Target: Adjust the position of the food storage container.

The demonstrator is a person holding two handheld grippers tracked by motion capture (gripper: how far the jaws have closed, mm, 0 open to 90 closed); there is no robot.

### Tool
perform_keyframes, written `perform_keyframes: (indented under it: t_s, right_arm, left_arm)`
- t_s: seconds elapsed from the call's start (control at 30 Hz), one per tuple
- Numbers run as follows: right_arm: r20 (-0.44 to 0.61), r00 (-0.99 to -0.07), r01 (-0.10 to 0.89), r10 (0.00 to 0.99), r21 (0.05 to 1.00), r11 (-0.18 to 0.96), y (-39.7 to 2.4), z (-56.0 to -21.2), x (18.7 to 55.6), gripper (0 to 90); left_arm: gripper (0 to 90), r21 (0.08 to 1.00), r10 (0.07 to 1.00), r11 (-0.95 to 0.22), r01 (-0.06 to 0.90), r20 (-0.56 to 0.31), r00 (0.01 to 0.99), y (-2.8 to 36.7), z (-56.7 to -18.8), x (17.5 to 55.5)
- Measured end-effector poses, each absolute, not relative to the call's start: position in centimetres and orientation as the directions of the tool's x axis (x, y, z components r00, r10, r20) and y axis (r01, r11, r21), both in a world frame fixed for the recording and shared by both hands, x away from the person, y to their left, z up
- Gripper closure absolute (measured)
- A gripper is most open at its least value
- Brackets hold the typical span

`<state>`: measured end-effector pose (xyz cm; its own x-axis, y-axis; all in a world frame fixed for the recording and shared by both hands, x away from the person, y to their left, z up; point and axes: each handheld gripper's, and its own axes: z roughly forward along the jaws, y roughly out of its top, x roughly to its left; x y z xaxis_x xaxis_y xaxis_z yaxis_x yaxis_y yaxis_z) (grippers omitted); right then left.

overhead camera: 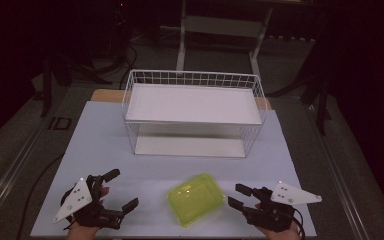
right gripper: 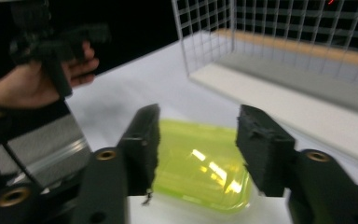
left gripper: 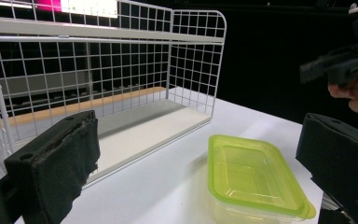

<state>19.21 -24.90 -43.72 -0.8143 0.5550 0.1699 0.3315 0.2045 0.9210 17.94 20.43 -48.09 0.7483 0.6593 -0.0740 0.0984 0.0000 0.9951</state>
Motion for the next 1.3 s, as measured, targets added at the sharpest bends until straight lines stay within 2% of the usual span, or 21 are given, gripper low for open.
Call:
perform_keyframes:
  t_s: [0.17,0.23,0.37,0.5,0.6,0.8,1.3]
  right_arm:
    - [0.181,-0.827,0.36,0.532,0.898,0.254,-23.6,-45.3,19.2,61.2]
    - [0.163,-0.831,0.353,0.532,0.893,0.278,-23.0,-45.9,19.0,68.1]
    - [0.119,-0.839,0.337,0.531,0.88,0.334,-21.8,-46.8,18.6,75.0]
    - [0.139,-0.85,0.36,0.508,0.858,0.367,-20.9,-47.6,18.6,80.8]
    - [0.138,-0.855,0.368,0.5,0.84,0.398,-20.2,-48.4,18.5,88.9]
    - [0.099,-0.861,0.362,0.499,0.809,0.463,-19.1,-49.8,18.4,90.0]
    - [0.064,-0.886,0.317,0.459,0.806,0.499,-17.8,-50.8,18.1,90.0]
  left_arm:
    - [0.2,0.995,0.658,-0.003,0.103,-0.075,0.749,20.5,-48.1,18.0]
    - [0.2,0.994,0.657,0.0,0.105,-0.079,0.75,20.4,-48.1,18.0]
    - [0.2,0.995,0.656,-0.001,0.099,-0.073,0.751,20.4,-48.1,17.9]
    - [0.2,0.995,0.656,-0.005,0.097,-0.07,0.752,20.3,-48.1,17.9]
    - [0.2,0.995,0.656,-0.008,0.096,-0.067,0.752,20.3,-48.1,17.9]
    - [0.2,0.995,0.655,-0.01,0.095,-0.065,0.753,20.2,-48.1,17.9]
    - [0.3,0.996,0.657,-0.014,0.09,-0.059,0.752,20.1,-48.1,17.9]
